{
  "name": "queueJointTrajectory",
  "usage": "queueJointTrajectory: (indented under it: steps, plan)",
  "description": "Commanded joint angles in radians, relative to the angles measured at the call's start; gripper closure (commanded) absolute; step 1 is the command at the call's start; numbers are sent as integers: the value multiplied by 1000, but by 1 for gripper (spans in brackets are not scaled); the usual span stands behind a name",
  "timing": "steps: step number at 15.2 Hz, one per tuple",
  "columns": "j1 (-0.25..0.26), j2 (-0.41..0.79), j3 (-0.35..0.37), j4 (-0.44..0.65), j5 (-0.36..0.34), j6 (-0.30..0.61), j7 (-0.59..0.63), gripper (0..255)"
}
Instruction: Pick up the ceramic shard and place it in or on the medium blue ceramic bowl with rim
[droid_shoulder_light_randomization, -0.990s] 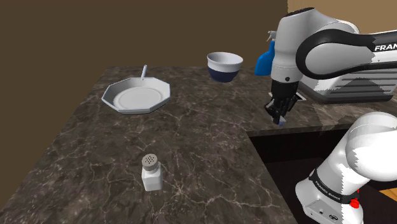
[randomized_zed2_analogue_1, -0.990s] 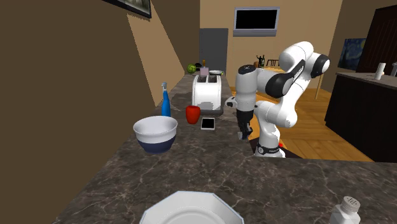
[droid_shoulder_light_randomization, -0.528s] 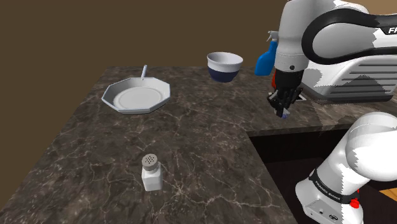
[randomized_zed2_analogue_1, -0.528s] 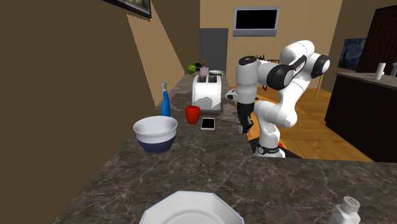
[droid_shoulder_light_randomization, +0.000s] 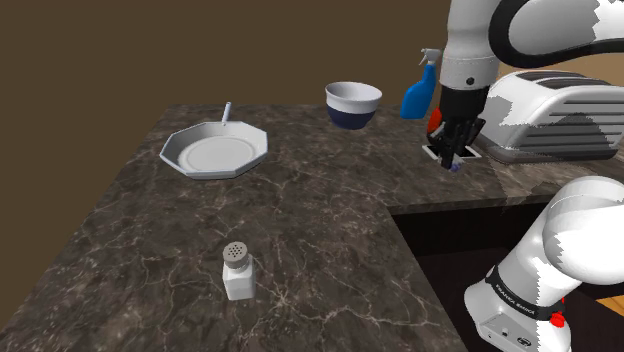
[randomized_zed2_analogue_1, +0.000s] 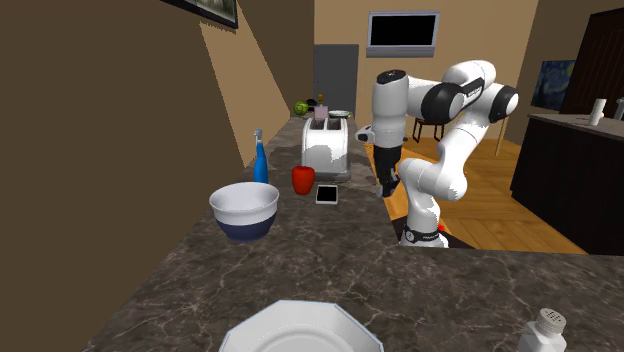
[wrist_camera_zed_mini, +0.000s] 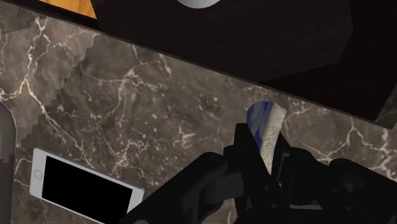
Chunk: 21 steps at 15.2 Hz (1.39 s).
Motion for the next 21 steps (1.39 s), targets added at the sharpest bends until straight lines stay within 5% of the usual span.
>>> queueJointTrajectory:
  steps: [1, 21]
  plan:
    - [-1, 1, -1, 28, -1, -28, -1, 255]
    - [-19, 99, -22, 331, -30, -232, -23, 255]
